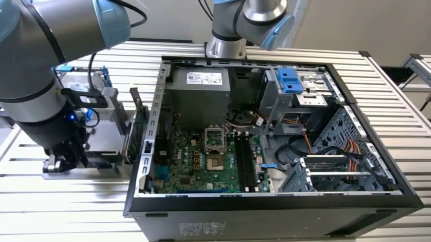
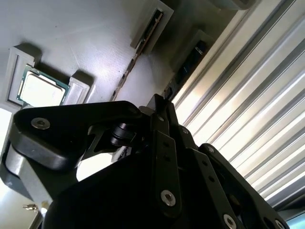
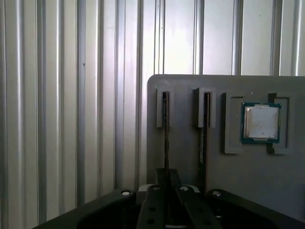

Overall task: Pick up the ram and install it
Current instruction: 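Pick up the ram and move it above insertion slot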

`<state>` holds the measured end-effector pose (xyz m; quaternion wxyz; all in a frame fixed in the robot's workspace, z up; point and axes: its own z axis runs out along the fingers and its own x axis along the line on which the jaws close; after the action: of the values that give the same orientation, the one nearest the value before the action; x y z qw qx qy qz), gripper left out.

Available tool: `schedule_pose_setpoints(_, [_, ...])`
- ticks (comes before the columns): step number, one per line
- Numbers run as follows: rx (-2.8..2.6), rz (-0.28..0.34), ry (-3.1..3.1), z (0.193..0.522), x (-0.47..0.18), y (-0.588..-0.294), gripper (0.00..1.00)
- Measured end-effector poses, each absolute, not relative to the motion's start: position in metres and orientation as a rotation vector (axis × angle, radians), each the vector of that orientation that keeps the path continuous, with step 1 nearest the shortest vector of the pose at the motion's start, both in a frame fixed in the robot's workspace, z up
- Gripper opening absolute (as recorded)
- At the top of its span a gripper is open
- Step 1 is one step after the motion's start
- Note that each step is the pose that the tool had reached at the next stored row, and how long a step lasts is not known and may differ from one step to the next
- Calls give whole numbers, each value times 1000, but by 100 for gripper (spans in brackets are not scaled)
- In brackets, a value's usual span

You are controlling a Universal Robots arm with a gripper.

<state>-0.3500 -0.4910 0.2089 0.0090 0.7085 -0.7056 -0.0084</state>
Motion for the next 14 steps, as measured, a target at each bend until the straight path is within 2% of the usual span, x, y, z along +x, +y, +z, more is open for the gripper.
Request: schedule_pose_setpoints(14, [2213,-26,-2204,223,-350,-491,0])
